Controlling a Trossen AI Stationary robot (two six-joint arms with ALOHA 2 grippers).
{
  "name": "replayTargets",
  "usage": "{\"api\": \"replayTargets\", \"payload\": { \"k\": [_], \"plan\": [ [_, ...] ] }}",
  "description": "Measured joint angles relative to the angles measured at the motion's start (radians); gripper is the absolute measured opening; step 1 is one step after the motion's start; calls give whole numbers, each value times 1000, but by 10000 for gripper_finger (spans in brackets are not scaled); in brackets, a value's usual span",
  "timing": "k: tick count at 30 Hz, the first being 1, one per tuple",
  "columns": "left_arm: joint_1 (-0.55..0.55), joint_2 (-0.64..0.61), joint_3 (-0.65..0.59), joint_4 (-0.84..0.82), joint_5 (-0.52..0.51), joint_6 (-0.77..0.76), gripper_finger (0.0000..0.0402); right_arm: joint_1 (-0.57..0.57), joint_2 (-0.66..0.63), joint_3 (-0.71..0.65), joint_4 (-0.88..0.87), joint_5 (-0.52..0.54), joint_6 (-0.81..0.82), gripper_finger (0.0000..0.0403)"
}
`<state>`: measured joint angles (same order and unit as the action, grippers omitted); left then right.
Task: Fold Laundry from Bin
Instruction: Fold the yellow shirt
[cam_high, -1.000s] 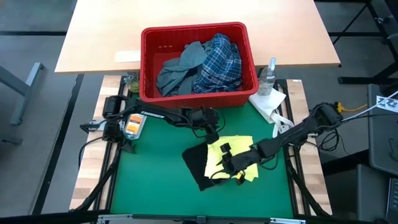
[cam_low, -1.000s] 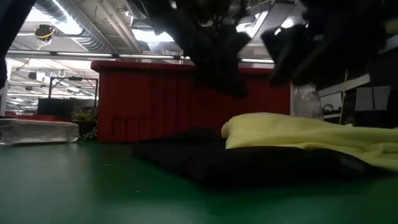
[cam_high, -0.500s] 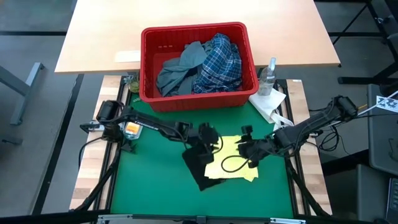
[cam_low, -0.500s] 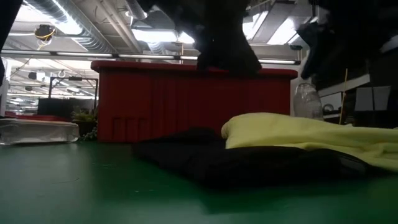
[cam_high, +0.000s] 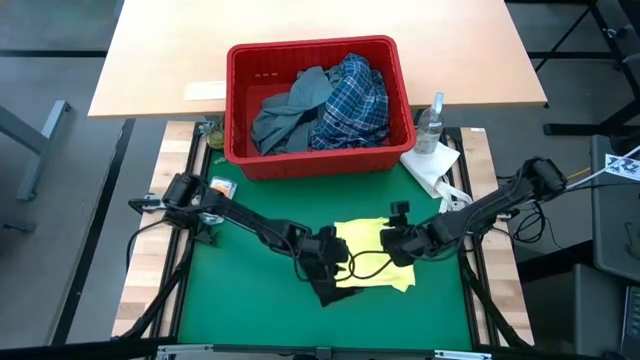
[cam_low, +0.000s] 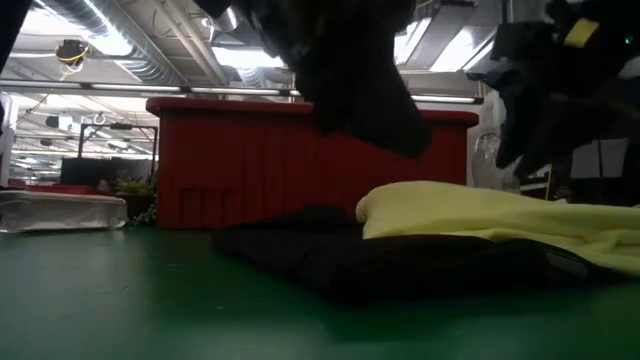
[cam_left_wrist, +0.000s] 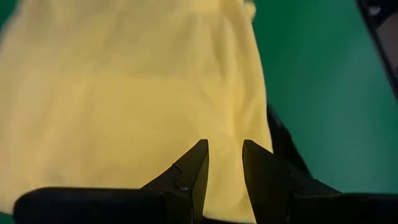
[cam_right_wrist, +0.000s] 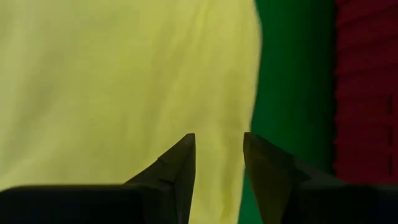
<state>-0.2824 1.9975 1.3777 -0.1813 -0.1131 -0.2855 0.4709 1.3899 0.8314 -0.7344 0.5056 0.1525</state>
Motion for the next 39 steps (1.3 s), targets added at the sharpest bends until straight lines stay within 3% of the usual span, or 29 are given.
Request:
{"api": "replayTargets", "payload": {
  "k": [10,17,23,30,39],
  "plan": [
    [0,107,1,-23,0,-1,94,0,171,0,-7,-26,34,136],
    [15,117,4,-65,7,5,94,0,260,5,-24,-62,35,136],
    [38,82,-1,-94,16,-1,94,0,249,24,-49,-85,34,136],
    [67,-15,-2,-123,93,-81,94,0,217,140,-139,-112,-9,136],
    [78,-34,0,-155,96,-153,94,1,214,277,-240,-136,-83,136]
  ]
}}
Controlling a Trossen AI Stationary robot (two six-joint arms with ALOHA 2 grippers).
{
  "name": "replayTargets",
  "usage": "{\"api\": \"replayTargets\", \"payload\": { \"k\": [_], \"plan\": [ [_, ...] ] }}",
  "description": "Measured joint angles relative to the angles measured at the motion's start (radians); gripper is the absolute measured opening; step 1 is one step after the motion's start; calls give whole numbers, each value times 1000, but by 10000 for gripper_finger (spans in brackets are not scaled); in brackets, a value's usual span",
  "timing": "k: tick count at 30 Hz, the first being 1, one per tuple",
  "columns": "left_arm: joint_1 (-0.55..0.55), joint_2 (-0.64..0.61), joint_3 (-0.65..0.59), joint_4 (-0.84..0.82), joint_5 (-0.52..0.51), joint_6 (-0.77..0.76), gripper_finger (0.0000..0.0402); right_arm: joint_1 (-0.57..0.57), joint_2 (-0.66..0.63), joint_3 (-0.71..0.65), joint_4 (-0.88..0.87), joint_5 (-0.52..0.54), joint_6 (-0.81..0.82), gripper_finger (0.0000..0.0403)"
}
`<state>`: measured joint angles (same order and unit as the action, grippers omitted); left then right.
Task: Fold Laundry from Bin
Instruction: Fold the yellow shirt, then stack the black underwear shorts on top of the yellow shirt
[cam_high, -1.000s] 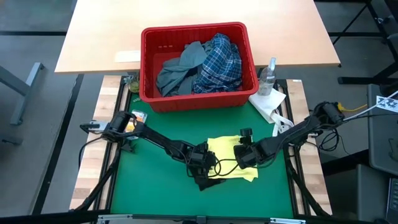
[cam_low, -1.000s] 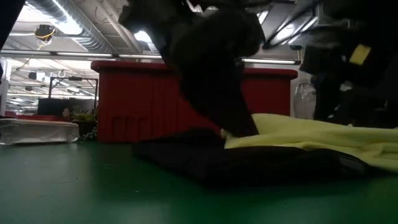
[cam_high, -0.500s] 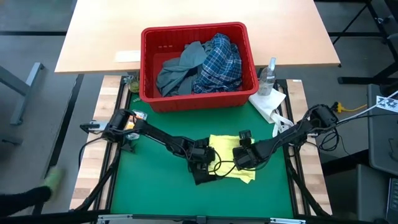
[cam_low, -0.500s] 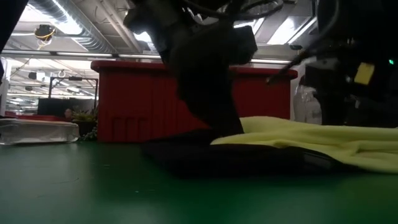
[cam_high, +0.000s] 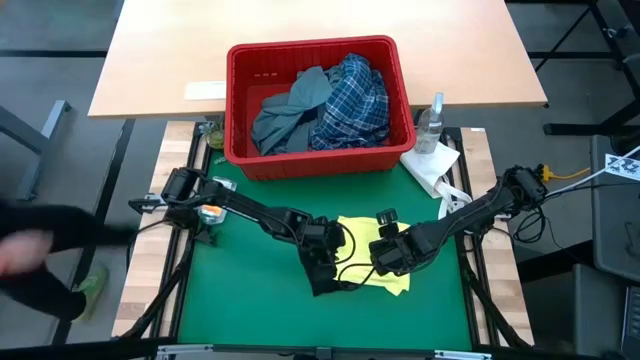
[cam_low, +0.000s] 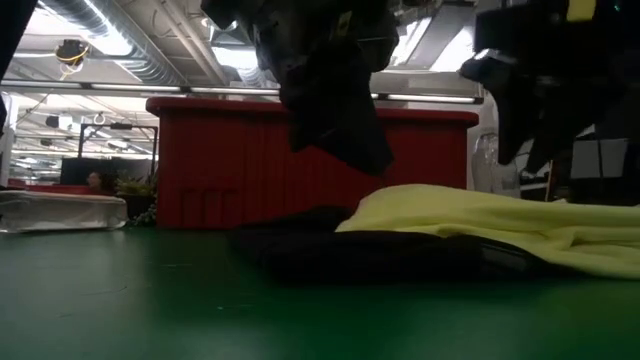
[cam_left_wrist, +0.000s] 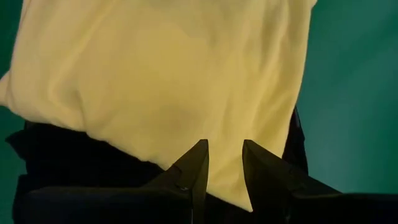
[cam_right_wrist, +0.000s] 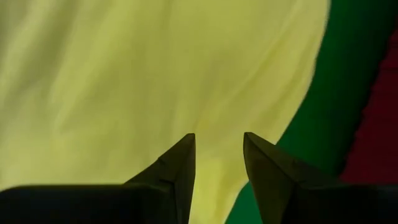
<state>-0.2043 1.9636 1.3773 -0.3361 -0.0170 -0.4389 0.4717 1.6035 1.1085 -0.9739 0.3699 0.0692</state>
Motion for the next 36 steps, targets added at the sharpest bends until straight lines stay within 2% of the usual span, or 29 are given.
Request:
{"api": "replayTargets", "payload": {
  "k": [9,20,27,31,36],
  "plan": [
    [4,0,0,-23,-37,0,95,0,0,16,-25,2,-28,136],
    [46,0,0,-14,-58,3,137,0,0,16,-25,2,-26,136],
    [66,0,0,-15,-209,-6,188,0,0,16,-23,-21,-19,136],
    [88,0,0,-22,-166,-27,216,0,0,16,-22,-54,-11,136],
    [122,0,0,-103,-2,-24,225,0,0,-12,31,-59,-9,136]
  ]
}}
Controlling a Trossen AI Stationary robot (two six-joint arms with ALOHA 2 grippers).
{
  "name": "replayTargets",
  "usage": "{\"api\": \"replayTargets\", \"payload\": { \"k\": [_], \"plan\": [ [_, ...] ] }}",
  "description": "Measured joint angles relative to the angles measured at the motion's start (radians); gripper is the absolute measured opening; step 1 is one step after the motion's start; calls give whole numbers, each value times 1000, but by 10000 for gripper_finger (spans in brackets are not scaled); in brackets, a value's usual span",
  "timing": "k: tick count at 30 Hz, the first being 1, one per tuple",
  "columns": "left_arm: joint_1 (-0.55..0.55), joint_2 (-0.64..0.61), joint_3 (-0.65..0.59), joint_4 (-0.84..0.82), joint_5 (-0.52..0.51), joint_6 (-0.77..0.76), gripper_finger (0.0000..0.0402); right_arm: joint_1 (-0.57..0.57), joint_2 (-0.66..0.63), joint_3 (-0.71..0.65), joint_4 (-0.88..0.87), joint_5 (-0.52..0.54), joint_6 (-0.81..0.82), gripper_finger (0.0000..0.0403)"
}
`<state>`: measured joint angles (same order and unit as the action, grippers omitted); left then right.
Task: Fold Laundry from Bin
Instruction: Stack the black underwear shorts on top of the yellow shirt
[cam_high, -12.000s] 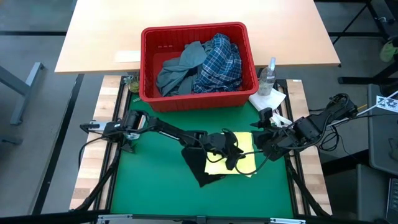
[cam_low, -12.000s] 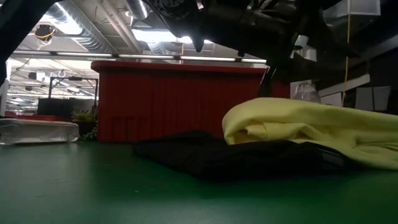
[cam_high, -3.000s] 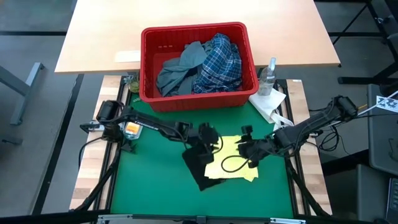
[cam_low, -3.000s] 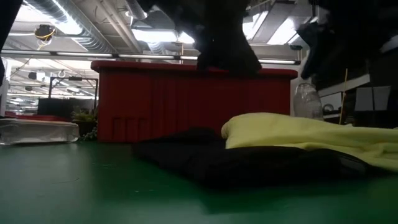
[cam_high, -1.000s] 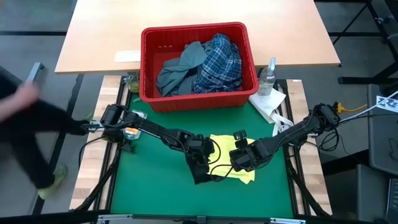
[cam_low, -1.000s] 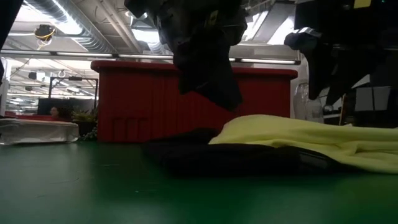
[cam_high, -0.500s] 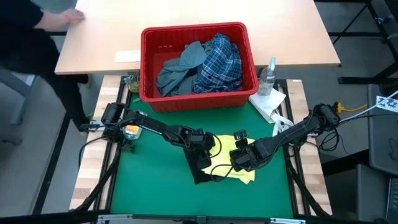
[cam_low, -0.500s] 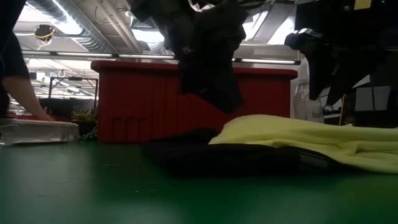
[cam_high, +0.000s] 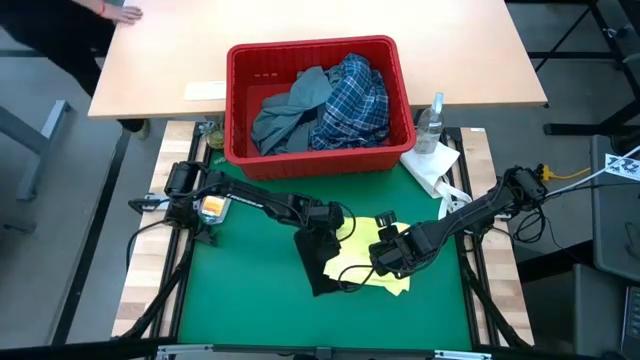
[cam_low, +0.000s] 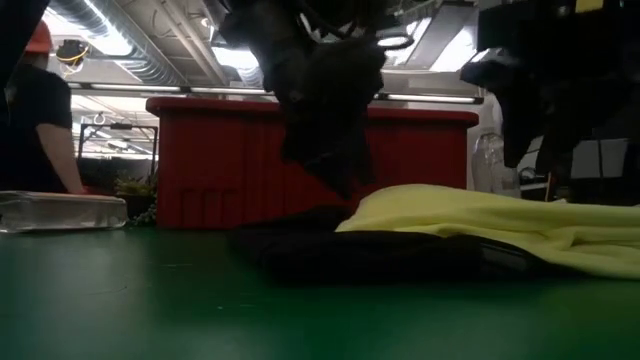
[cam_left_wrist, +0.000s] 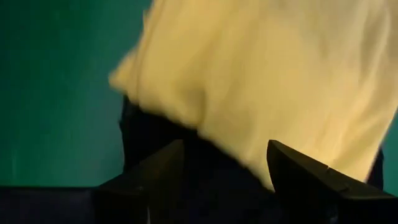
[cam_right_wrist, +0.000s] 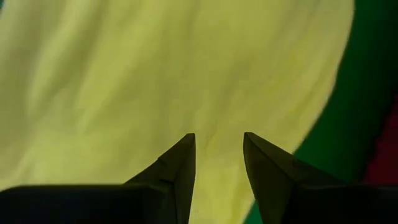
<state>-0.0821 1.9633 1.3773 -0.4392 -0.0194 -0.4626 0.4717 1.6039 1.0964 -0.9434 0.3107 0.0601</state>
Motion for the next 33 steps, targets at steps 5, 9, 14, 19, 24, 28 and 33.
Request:
{"api": "replayTargets", "payload": {
  "k": [5,9,14,19,24,28,33],
  "plan": [
    [33,0,0,-152,71,-26,226,0,0,-117,168,-27,18,136],
    [49,0,0,-241,64,-15,226,0,0,-205,251,-52,68,136],
    [59,0,0,-292,59,-6,226,0,-5,-285,289,-75,138,136],
    [35,0,0,-290,44,0,226,0,-5,-303,303,-68,150,136],
    [8,0,0,-282,-77,0,226,0,-3,-306,317,-68,142,136],
    [7,16,0,-267,-76,-6,226,0,-3,-307,318,-68,142,136],
    [8,67,1,-261,-74,-8,226,0,-2,-307,318,-68,141,136]
  ]
}}
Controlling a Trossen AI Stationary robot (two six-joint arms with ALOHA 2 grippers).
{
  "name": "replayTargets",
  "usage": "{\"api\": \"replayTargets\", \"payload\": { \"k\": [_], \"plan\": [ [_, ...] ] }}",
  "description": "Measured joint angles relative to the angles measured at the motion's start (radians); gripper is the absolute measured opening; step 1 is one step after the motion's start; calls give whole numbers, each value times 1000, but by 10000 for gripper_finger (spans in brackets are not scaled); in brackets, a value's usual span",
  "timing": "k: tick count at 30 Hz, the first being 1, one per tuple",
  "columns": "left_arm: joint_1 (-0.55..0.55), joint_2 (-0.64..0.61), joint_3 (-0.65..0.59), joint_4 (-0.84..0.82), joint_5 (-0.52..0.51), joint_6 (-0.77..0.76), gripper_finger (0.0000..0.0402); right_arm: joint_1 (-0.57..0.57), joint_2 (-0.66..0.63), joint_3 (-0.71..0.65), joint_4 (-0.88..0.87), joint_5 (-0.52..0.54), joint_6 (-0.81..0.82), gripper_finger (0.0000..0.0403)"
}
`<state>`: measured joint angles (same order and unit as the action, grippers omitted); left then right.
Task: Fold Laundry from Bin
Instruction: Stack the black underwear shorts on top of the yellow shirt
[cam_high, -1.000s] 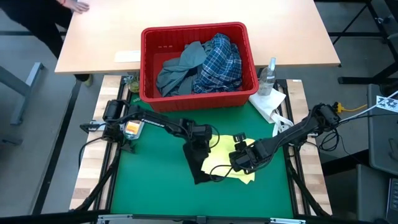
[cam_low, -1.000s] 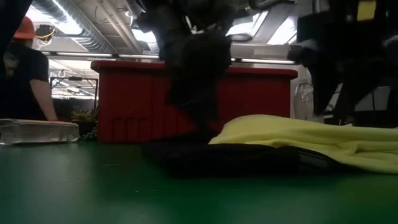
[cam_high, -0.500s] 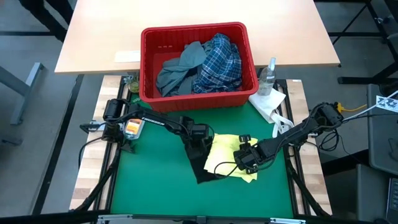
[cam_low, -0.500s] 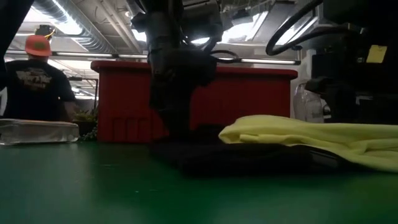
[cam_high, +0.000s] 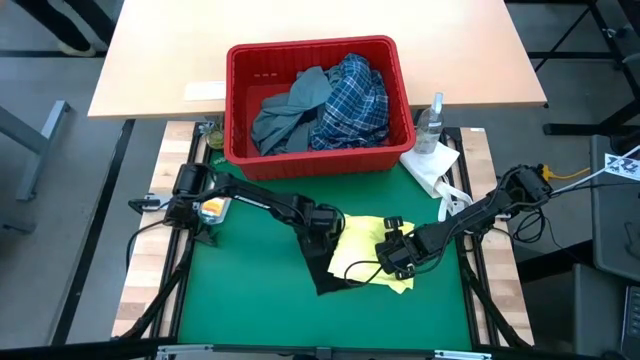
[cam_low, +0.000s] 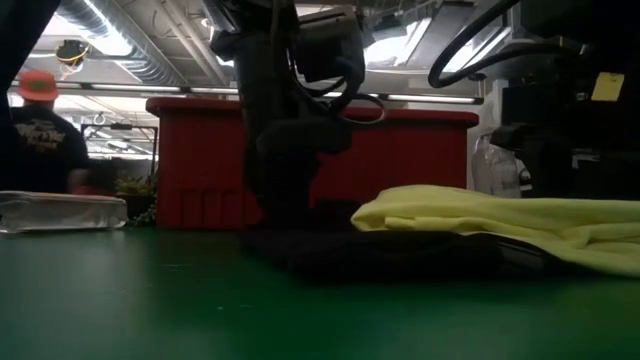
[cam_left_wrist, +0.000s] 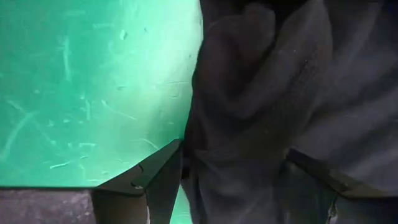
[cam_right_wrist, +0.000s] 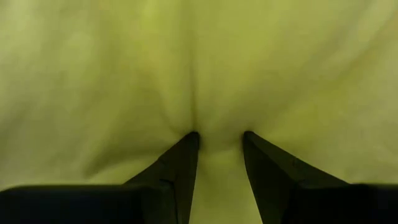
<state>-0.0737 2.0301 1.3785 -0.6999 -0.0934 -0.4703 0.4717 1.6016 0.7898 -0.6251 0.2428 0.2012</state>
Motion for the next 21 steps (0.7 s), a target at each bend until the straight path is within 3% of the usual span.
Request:
{"api": "replayTargets", "payload": {
  "k": [7,10,16,21],
  "plan": [
    [4,9,2,1,12,1,205,0,1,0,0,0,0,136],
    [7,5,2,-14,14,1,158,0,1,0,0,0,0,136],
    [19,4,2,-20,14,1,24,0,2,0,-3,0,1,136],
    [31,-1,2,-57,4,1,18,0,2,0,-4,0,2,136]
  ]
}}
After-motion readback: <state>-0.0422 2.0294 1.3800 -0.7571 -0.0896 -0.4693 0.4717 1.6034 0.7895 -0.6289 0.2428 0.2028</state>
